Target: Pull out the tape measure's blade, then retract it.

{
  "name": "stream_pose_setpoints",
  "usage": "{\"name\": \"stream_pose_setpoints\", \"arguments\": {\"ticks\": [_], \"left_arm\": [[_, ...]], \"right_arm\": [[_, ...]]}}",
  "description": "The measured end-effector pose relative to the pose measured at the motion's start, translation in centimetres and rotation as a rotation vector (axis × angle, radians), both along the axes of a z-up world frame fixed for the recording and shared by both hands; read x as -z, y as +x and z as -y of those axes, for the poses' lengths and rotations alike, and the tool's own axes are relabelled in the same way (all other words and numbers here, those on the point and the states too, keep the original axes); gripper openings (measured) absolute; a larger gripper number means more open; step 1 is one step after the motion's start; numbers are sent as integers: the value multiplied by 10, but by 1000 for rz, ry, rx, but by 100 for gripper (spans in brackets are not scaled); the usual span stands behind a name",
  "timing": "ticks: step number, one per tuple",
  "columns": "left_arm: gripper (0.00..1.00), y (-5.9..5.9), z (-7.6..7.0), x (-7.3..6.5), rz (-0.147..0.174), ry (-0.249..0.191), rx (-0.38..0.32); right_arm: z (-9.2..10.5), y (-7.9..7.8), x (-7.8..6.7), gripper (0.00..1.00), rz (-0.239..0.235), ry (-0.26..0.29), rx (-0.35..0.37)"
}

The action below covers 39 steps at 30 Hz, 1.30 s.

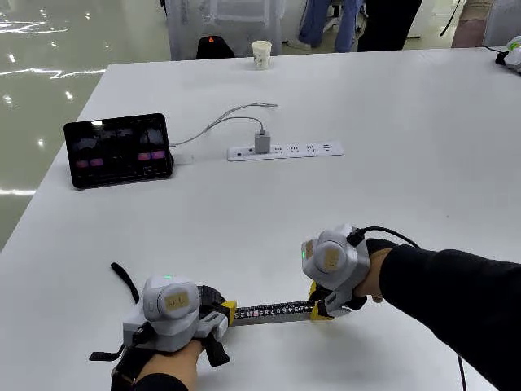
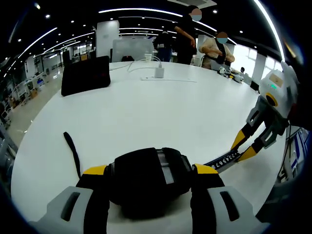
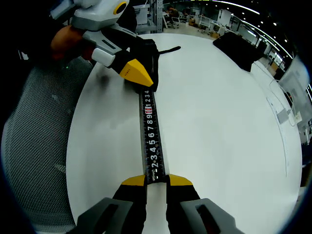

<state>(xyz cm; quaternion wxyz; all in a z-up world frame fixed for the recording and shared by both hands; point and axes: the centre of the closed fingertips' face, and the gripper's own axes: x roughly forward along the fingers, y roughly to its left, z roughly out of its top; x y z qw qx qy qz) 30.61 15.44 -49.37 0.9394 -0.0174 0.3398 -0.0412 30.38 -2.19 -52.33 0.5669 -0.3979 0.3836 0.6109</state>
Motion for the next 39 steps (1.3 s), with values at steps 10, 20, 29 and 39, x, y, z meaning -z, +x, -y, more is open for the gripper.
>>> {"name": "stream_pose_setpoints", "arguments": {"ticks": [10, 20, 29, 39], "left_arm": [[63, -1, 0, 1, -12, -4, 1], [63, -1, 0, 1, -20, -3, 3], [63, -1, 0, 1, -17, -1, 3], [62, -1, 0, 1, -19, 0, 4]], "right_arm": [[-5, -1, 0, 11, -1, -6, -16], [-13, -1, 0, 11, -6, -11, -32], [-15, -2, 0, 11, -6, 4, -15], [-17, -2, 1, 11, 3, 11, -22]]}}
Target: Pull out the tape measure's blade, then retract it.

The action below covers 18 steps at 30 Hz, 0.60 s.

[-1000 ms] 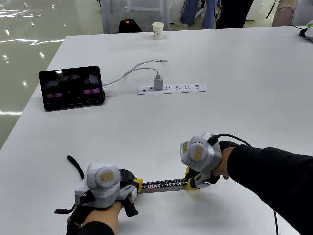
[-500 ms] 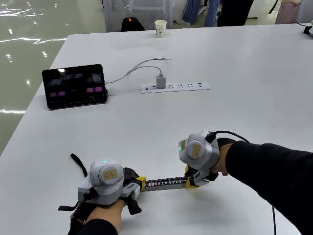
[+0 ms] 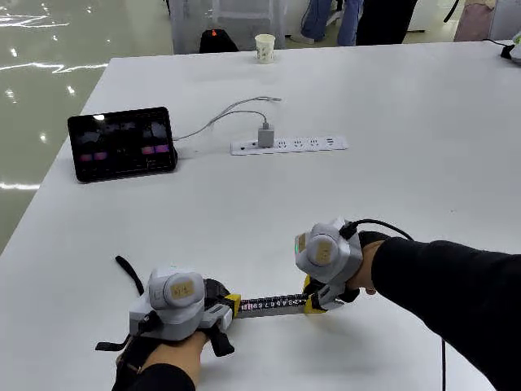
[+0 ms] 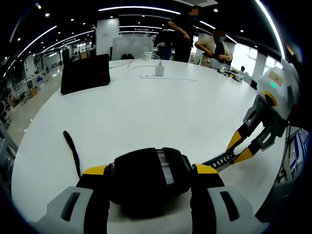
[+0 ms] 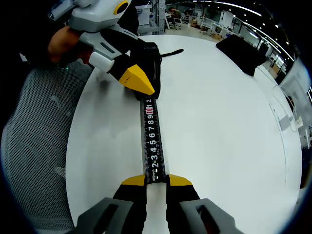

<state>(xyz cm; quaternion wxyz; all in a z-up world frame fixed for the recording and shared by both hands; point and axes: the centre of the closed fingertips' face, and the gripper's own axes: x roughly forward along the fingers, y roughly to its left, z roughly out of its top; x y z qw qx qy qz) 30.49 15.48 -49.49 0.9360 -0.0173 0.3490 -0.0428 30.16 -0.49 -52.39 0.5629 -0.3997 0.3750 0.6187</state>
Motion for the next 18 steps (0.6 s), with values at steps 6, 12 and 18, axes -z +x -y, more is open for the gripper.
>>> {"name": "stream_pose_setpoints", "arguments": {"ticks": [6, 12, 18], "left_arm": [[62, 0, 0, 0, 0, 0, 1], [63, 0, 1, 0, 2, 0, -1], [63, 1, 1, 1, -3, -1, 0]], "right_arm": [[-5, -2, 1, 11, -20, 31, 18], [-10, -2, 1, 11, -17, 31, 5], [-15, -2, 2, 11, -24, 42, 17]]}}
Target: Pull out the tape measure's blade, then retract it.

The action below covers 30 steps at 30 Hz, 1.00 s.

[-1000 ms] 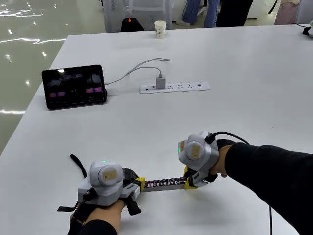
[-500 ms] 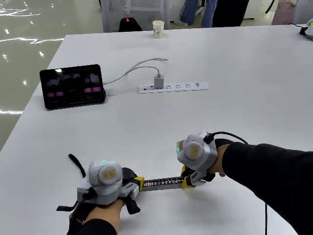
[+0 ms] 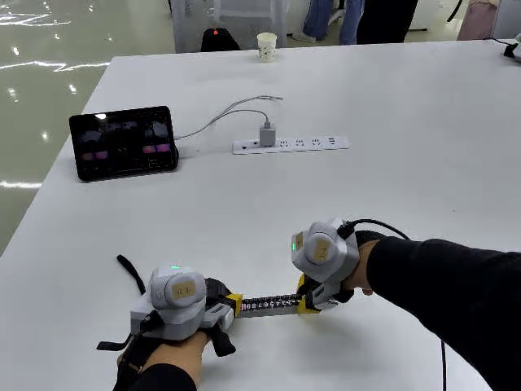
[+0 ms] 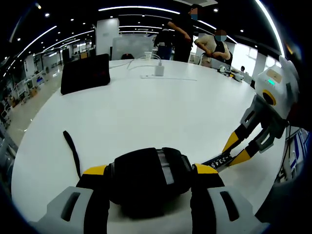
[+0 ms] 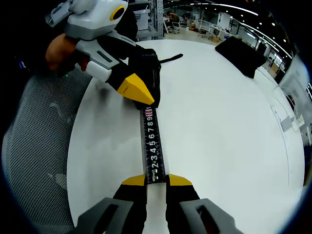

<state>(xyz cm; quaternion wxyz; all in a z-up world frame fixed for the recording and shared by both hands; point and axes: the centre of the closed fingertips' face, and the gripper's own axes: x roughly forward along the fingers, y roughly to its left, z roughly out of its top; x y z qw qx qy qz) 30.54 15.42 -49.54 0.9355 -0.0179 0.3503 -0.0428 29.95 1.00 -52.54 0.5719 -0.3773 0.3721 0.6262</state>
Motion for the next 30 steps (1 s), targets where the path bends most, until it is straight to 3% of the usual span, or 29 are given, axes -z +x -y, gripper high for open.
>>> {"name": "stream_pose_setpoints", "arguments": {"ticks": [16, 19, 26, 30], "left_arm": [[63, -1, 0, 0, -3, -2, 1], [62, -1, 0, 0, -3, -2, 2], [62, -1, 0, 0, -3, -3, 2], [62, -1, 0, -1, 1, -8, 1]], "right_arm": [[-6, -1, -2, 11, 2, 19, -18], [-9, -2, -3, 11, -21, 41, 20], [-11, -2, -3, 11, -10, 44, 6], [-13, -2, -4, 11, -27, 58, 40]]}}
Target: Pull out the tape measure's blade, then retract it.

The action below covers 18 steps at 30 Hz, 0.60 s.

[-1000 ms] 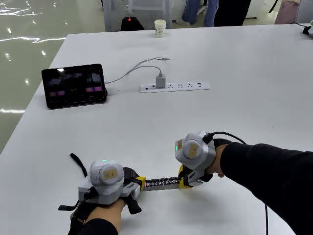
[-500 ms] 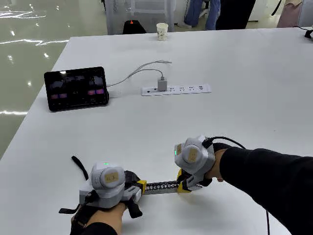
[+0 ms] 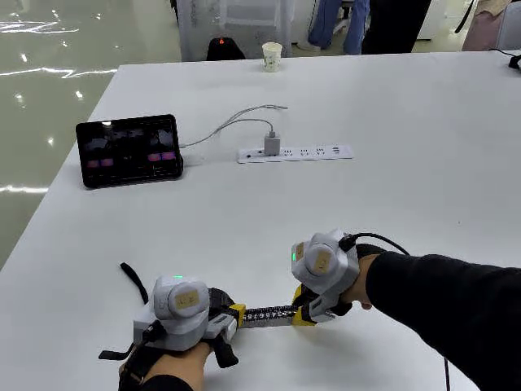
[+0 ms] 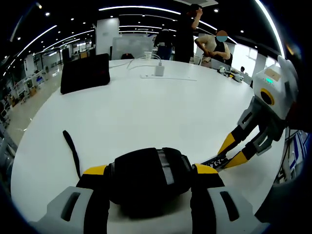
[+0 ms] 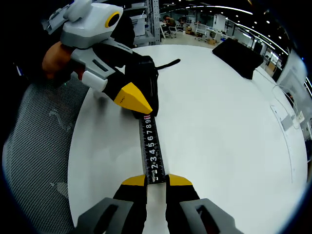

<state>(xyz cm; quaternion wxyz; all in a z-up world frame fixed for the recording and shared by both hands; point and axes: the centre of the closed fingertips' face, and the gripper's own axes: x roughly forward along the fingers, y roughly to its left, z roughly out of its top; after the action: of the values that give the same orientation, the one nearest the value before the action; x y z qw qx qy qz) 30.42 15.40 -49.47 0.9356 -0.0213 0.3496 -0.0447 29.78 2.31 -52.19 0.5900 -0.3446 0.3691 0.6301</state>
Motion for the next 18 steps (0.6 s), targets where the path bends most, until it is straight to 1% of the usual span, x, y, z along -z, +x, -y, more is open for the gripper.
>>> {"name": "stream_pose_setpoints", "arguments": {"ticks": [11, 18], "left_arm": [[62, 0, 0, 0, 2, -4, 2], [62, 0, -1, -1, 2, -10, 7]], "right_arm": [[-3, 0, 0, 11, 16, 6, -13], [-9, 0, 0, 11, 12, 29, -11]]}}
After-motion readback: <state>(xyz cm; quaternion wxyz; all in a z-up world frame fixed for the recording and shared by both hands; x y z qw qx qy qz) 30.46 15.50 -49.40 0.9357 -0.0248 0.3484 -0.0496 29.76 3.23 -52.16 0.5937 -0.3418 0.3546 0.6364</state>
